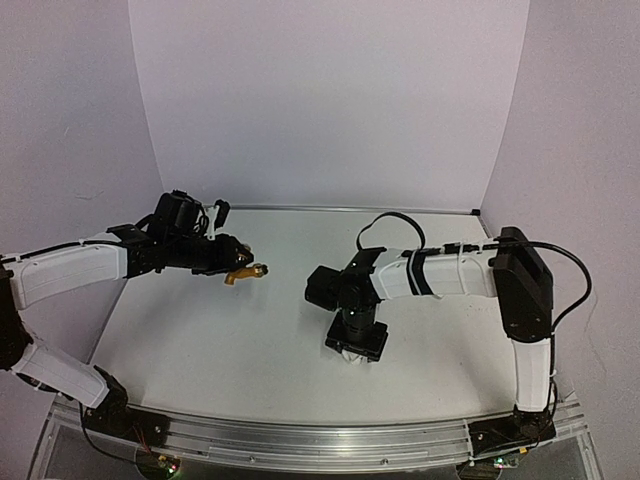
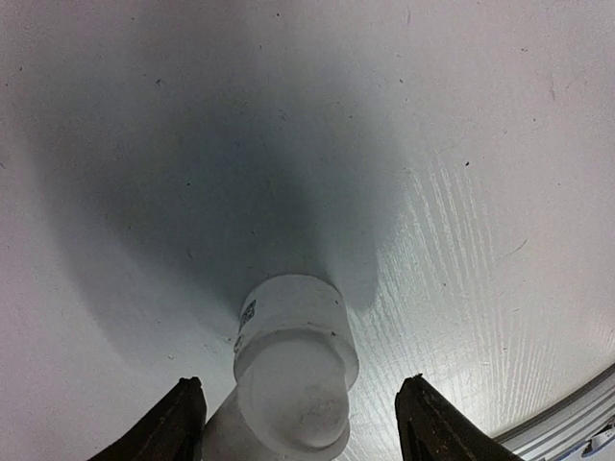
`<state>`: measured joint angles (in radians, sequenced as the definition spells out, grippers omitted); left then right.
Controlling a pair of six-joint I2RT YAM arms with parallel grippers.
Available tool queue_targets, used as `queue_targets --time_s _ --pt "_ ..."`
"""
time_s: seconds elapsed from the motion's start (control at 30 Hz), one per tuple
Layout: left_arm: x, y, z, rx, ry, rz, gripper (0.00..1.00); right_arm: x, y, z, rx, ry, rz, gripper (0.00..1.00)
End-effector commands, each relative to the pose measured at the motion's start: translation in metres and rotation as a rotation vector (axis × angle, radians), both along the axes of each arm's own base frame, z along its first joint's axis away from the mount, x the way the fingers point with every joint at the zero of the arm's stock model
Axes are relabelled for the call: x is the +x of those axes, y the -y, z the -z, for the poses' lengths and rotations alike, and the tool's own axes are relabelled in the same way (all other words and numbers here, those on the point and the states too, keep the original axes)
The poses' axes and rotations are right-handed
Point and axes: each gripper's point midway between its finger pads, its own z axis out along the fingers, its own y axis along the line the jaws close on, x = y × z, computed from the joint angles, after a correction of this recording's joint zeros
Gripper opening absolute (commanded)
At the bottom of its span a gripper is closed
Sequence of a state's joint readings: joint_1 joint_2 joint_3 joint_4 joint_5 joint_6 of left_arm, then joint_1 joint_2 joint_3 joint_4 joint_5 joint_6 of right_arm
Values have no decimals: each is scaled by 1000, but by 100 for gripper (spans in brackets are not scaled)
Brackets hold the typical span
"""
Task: Install the water faucets
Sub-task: Pick up the adaptor from the center of the board.
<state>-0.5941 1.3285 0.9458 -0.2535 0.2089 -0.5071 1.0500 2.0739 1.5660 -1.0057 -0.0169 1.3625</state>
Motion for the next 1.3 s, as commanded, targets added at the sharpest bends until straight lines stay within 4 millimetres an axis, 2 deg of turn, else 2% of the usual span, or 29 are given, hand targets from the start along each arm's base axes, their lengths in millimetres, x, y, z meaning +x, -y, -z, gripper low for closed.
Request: queue_targets --time_s 0.0,0.17,0.33,0.43,0.67,0.73,0.77,0.87,0.97,1.13,1.27 --pt "-2 1 -18 -33 50 28 0 -1 1 7 6 11 44 63" --pt "-1 -1 -18 -35 49 21 0 2 1 7 4 26 42 62" --pt "-2 -2 -18 -36 47 11 0 10 11 6 -30 85 33 58" --pt "-2 -3 -17 -36 47 6 0 13 11 8 -39 101 9 52" --pt "1 -5 -16 -31 45 -16 0 32 7 -5 -56 193 -128 22" --pt "5 -5 -12 -26 36 -26 0 47 10 -17 -96 265 -223 4" --pt "7 -5 -10 -23 30 -33 0 56 13 -22 -130 300 -286 1" --pt "14 -4 -3 -16 4 -55 0 88 19 -41 -219 399 -476 0" --pt "24 -1 8 -11 -36 -73 0 117 13 -58 -230 485 -734 0" --pt "42 7 25 -7 -95 -98 0 165 2 -80 7 555 -947 0" --pt "63 15 35 -3 -117 -117 0 196 -4 -93 37 607 -1086 0"
